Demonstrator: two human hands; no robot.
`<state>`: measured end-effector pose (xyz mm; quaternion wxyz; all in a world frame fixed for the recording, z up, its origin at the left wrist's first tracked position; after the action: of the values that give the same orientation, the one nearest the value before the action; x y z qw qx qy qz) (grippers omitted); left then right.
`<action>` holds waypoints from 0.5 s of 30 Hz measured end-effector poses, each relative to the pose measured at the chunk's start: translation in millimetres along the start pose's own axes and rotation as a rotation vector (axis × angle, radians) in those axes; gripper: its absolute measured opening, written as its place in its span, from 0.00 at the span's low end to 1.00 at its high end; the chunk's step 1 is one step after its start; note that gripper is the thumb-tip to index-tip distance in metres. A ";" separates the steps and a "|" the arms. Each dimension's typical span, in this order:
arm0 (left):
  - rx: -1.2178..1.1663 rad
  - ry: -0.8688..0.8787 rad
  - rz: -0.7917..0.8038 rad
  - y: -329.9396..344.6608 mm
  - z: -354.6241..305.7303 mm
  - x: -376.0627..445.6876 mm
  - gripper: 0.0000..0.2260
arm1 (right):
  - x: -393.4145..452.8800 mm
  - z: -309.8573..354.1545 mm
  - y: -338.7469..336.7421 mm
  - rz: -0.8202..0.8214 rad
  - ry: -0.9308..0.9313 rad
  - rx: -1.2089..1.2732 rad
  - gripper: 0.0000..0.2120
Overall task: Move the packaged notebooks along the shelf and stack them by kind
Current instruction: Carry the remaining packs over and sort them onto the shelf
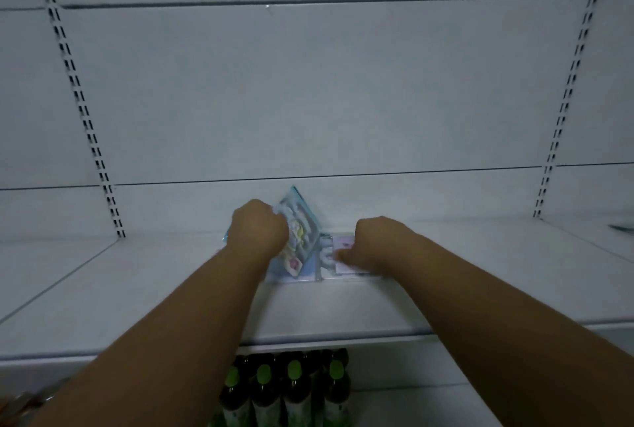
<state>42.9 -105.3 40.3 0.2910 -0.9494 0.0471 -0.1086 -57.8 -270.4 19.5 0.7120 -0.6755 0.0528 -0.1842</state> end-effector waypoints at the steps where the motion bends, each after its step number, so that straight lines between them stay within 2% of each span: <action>1: -0.143 -0.008 0.003 -3.4 0.9 -2.2 0.05 | 0.8 1.8 2.4 0.014 0.012 0.006 0.28; 3: -0.429 -0.032 0.044 -9.8 1.6 -9.9 0.02 | 2.4 5.5 3.8 0.049 0.038 0.018 0.28; 5: -0.593 -0.044 0.100 -16.2 1.7 -17.2 0.04 | 2.3 9.3 1.6 0.072 0.061 0.023 0.27; 12: -0.746 -0.015 0.184 -26.1 5.2 -34.4 0.05 | -5.6 10.6 -12.0 -0.027 0.065 0.146 0.10; 15: -0.831 -0.035 0.232 -21.6 2.4 -41.7 0.05 | -9.7 0.1 -15.3 -0.205 0.077 0.378 0.06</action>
<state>3.5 -79.8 43.1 -0.1051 -0.9760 0.1882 -0.0307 -69.7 -267.3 32.9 0.8010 -0.5241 -0.0245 -0.2881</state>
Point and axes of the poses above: each hand's wrist, its own x-axis towards the middle knuckle, its own y-axis out of the palm, z = x × y, the point moved 2 cm from there along x, towards the middle knuckle, and after that the axes turned 8 degrees about -y, right-handed, at the moved point
